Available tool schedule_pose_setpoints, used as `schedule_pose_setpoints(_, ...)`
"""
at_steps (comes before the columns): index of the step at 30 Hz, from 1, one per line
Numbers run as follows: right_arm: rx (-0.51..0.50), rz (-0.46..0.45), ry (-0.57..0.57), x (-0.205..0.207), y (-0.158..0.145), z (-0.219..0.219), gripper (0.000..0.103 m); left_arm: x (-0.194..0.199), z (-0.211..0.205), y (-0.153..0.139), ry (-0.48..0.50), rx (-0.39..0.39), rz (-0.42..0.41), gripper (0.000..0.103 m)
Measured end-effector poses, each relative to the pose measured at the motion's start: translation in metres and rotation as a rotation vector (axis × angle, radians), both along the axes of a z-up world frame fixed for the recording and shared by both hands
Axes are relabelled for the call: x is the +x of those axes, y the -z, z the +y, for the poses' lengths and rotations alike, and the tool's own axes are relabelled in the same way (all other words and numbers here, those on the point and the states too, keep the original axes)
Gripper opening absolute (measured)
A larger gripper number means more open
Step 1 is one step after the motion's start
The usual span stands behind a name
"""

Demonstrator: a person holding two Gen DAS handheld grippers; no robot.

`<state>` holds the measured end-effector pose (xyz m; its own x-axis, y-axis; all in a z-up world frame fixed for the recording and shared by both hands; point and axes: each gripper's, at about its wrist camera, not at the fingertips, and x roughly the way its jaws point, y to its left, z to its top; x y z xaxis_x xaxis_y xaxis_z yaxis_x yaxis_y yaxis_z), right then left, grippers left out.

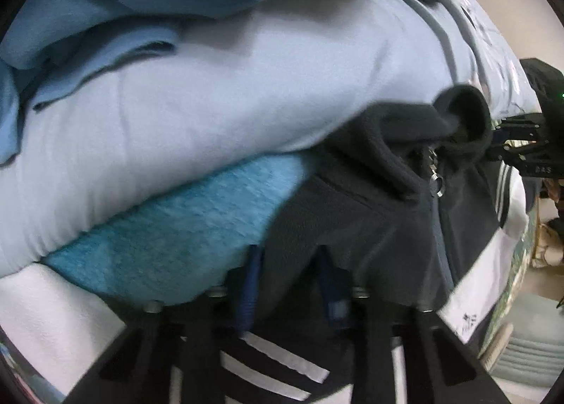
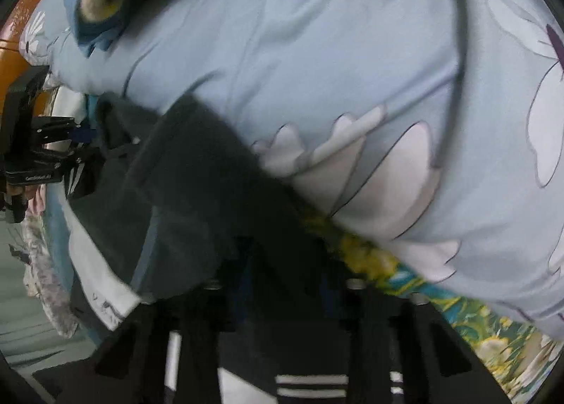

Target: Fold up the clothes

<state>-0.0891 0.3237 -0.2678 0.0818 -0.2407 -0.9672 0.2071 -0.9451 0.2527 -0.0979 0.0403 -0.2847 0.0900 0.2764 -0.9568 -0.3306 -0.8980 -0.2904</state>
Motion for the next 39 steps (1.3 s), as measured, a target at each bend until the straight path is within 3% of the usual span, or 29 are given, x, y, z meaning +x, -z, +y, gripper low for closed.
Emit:
schedule_pose_setpoints(2, -0.001, -0.007, -0.014, 0.001, 0.0, -0.004, 0.013, 0.008, 0.004, -0.003, 0.003, -0.013, 0.022, 0.012)
schedule_pose_setpoints(7, -0.008, 0.057, 0.065, 0.01, -0.024, 0.002, 0.01, 0.026, -0.002, -0.033, -0.088, -0.003, 0.144, 0.01)
schedule_pose_setpoints(10, -0.013, 0.133, 0.113, 0.012, -0.051, 0.01, 0.01, 0.028, -0.005, -0.073, -0.137, 0.022, 0.276, 0.01)
schedule_pose_setpoints(12, -0.004, 0.172, 0.145, 0.006, -0.063, 0.016, 0.01, 0.022, -0.006, -0.089, -0.16, 0.024, 0.321, 0.01)
schedule_pose_setpoints(14, 0.011, 0.198, 0.174, -0.002, -0.07, 0.021, 0.01, 0.013, -0.002, -0.089, -0.167, 0.0, 0.323, 0.01)
schedule_pose_setpoints(17, 0.033, 0.14, 0.222, -0.014, -0.051, 0.02, 0.01, 0.001, 0.005, -0.064, -0.179, -0.035, 0.239, 0.013)
schedule_pose_setpoints(20, 0.054, 0.1, 0.238, -0.019, -0.039, 0.014, 0.01, 0.004, 0.005, -0.06, -0.209, -0.023, 0.203, 0.015)
schedule_pose_setpoints(22, 0.075, 0.11, 0.222, -0.019, -0.041, 0.01, 0.012, 0.011, 0.0, -0.068, -0.235, 0.0, 0.213, 0.021)
schedule_pose_setpoints(24, 0.101, 0.142, 0.204, -0.017, -0.05, 0.008, 0.017, 0.02, -0.013, -0.079, -0.278, 0.019, 0.225, 0.042)
schedule_pose_setpoints(28, 0.138, 0.238, 0.252, -0.007, -0.088, 0.014, 0.025, 0.039, -0.075, -0.099, -0.49, 0.051, 0.258, 0.054)
schedule_pose_setpoints(32, 0.092, 0.302, 0.38, 0.014, -0.129, 0.038, 0.031, 0.042, -0.17, -0.09, -0.801, -0.07, 0.229, 0.057)
schedule_pose_setpoints(34, 0.093, 0.303, 0.42, 0.039, -0.139, 0.039, 0.032, 0.048, -0.22, -0.078, -0.974, -0.111, 0.185, 0.057)
schedule_pose_setpoints(39, 0.125, 0.242, 0.481, 0.11, -0.141, 0.024, 0.032, 0.075, -0.302, -0.06, -1.378, -0.085, 0.117, 0.058)
